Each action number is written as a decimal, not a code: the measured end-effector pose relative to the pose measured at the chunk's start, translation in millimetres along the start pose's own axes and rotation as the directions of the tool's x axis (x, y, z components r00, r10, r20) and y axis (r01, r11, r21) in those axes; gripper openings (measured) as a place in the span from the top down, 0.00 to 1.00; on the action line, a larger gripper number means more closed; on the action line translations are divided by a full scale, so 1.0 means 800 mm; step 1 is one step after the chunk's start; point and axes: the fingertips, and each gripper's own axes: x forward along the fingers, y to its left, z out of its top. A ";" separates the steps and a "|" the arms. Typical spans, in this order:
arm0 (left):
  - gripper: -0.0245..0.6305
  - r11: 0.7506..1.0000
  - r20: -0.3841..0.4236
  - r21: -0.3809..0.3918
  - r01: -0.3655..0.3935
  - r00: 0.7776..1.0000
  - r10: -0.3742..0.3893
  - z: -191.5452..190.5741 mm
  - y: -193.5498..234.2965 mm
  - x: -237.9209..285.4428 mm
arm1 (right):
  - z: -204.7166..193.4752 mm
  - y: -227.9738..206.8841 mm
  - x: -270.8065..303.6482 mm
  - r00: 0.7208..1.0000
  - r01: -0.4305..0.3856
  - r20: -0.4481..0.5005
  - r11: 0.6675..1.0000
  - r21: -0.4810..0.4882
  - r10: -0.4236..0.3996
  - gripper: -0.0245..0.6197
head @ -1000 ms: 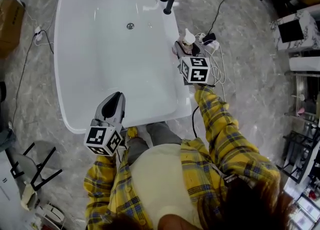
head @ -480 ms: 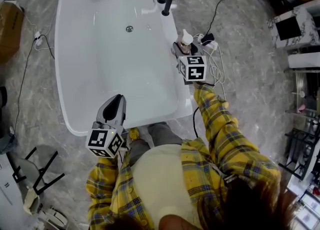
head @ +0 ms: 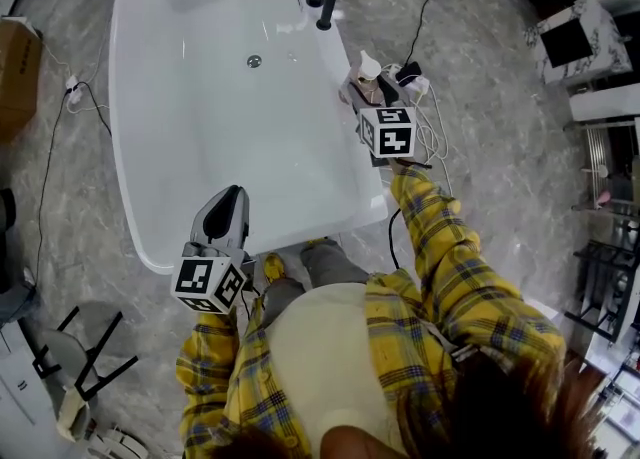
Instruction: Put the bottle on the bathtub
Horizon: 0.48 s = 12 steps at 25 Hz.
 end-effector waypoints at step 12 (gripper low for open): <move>0.91 0.999 0.065 -0.009 0.044 0.997 -0.043 0.013 0.006 -0.036 | -0.007 0.026 -0.068 1.000 0.025 -0.002 1.000 -0.004 -0.025 0.61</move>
